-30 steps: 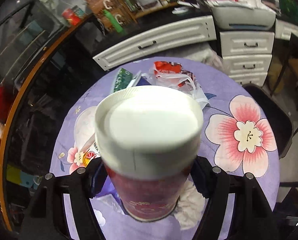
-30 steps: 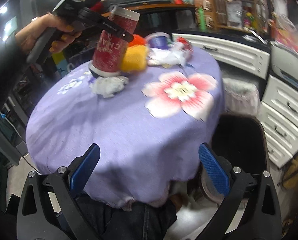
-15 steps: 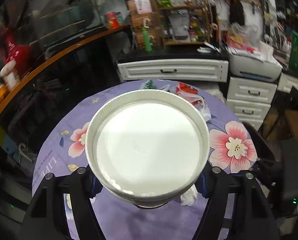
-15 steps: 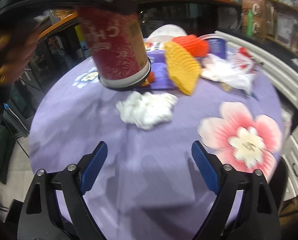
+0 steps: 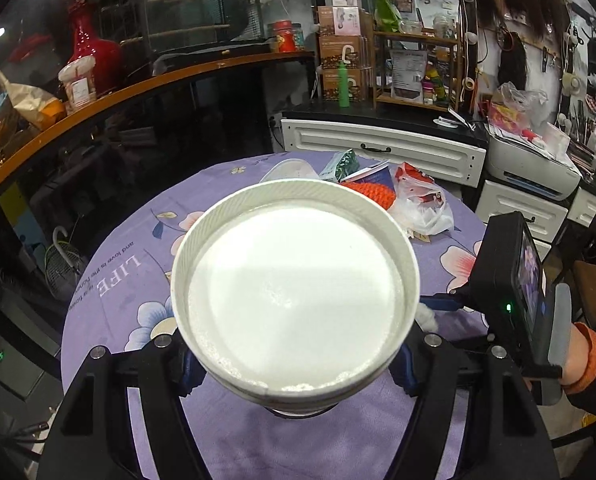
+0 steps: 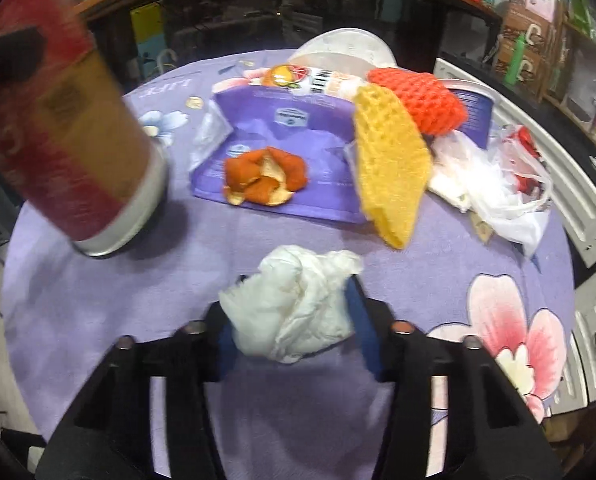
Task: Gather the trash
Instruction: 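Lift the red cup with the left gripper while the right gripper grasps the white tissue, then carry the tissue over the black bin with the right gripper and release it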
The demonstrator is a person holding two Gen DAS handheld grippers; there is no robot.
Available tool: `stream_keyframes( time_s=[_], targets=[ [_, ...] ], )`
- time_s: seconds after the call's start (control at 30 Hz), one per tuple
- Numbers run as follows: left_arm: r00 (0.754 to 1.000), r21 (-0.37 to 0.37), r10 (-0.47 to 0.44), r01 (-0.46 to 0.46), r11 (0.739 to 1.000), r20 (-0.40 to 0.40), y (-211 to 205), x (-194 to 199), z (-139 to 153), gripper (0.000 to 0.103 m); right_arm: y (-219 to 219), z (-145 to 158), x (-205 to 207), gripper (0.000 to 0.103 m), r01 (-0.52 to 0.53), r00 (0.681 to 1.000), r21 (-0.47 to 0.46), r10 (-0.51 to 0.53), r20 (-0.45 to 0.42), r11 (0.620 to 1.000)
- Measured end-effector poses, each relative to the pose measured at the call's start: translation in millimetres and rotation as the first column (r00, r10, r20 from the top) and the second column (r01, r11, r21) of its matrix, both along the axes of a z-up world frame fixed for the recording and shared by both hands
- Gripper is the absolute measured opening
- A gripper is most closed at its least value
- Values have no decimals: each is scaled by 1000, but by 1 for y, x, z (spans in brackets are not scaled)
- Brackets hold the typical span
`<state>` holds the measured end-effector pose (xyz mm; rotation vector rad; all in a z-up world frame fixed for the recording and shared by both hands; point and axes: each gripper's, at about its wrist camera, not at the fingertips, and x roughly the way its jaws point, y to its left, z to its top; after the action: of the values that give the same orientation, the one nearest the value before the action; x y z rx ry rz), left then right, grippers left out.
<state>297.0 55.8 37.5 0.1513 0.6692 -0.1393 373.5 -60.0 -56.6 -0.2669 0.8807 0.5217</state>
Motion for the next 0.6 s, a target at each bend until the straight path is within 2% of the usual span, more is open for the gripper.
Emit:
stream_keyframes(
  time_s=[0.17, 0.37, 0.5, 0.6],
  targets=[
    [999, -6, 21, -20, 1000, 28, 4, -9, -2, 70, -24, 2, 3, 26, 35, 999, 107, -31, -37, 994],
    [999, -38, 17, -16, 999, 42, -3, -19, -2, 70, -63, 20, -21, 26, 43, 999, 230, -44, 0, 972],
    [997, -66, -23, 28, 997, 67, -22, -29, 5, 70, -106, 34, -45, 26, 59, 997, 277, -72, 40, 959],
    [994, -69, -71, 77, 995, 83, -46, -33, 9, 70, -152, 41, -60, 26, 126, 986, 295, -152, 65, 947]
  ],
)
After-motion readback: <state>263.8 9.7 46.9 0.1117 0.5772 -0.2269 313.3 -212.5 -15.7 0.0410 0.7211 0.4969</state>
